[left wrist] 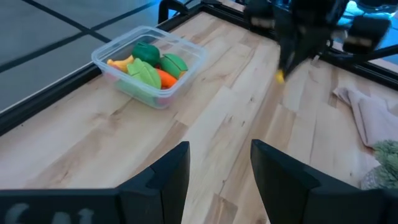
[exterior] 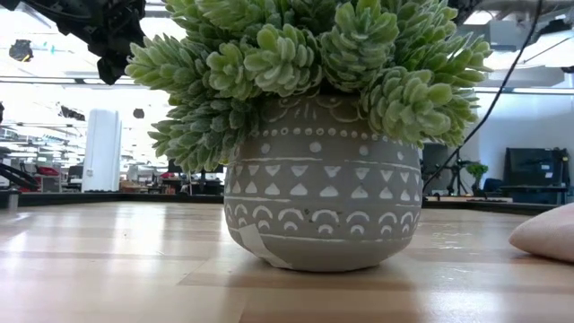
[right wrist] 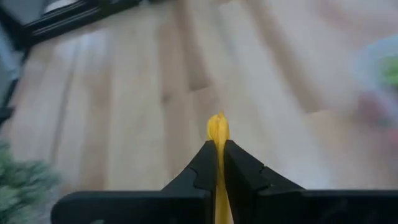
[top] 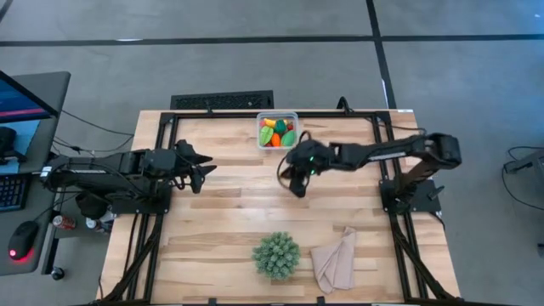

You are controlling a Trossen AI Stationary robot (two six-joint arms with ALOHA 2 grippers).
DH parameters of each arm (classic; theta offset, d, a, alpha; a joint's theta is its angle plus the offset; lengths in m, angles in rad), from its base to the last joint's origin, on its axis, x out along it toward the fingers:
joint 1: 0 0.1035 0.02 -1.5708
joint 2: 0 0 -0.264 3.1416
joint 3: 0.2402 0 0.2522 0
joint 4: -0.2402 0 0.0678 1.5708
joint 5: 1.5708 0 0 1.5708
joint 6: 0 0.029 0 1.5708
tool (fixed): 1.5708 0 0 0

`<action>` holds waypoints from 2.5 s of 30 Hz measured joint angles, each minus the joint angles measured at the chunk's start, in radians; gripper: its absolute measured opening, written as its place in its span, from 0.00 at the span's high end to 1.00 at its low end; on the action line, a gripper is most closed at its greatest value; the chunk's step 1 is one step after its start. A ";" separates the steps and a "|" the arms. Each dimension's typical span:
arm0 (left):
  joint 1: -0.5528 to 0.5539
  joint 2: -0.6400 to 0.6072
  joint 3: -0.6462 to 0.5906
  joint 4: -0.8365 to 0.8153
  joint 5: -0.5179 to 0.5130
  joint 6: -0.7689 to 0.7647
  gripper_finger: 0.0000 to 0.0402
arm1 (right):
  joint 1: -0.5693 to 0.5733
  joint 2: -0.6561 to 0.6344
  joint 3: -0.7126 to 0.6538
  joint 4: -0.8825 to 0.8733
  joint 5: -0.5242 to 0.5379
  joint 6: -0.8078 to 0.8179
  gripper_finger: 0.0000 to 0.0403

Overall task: Pick and placing Produce into tupperware
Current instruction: Put the corn into the transparent bin, then return to Home Position

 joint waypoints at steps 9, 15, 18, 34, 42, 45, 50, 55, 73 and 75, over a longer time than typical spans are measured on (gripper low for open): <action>0.000 0.000 0.000 0.000 -0.035 0.000 0.60 | -0.203 -0.153 0.001 -0.081 0.088 -0.075 0.96; 0.000 0.000 0.000 0.000 -0.056 0.000 0.60 | -0.317 -0.157 0.001 -0.074 0.085 -0.075 0.96; 0.000 0.000 0.000 0.001 -0.067 -0.001 0.60 | -0.347 -0.136 0.002 -0.041 0.083 -0.083 0.96; 0.000 0.000 0.000 0.004 -0.104 -0.057 0.60 | -0.385 0.088 0.028 0.098 -0.016 -0.068 0.95; 0.000 0.000 0.000 0.004 -0.107 -0.078 0.60 | -0.414 0.198 0.159 0.050 -0.057 -0.053 0.95; 0.000 0.000 0.000 0.004 -0.108 -0.084 0.60 | -0.426 0.237 0.210 -0.007 -0.078 -0.057 0.95; 0.000 0.000 0.000 0.004 -0.109 -0.092 0.60 | -0.433 0.284 0.261 -0.074 -0.083 -0.057 0.95; 0.000 0.000 0.000 0.004 -0.108 -0.092 0.60 | -0.428 0.287 0.273 -0.089 -0.108 -0.088 0.93; 0.000 0.000 0.000 0.004 -0.108 -0.127 0.60 | -0.428 0.276 0.280 -0.087 -0.127 -0.012 0.67; 0.000 0.000 0.000 0.003 -0.104 -0.139 0.60 | -0.428 0.276 0.297 -0.103 -0.128 0.026 0.66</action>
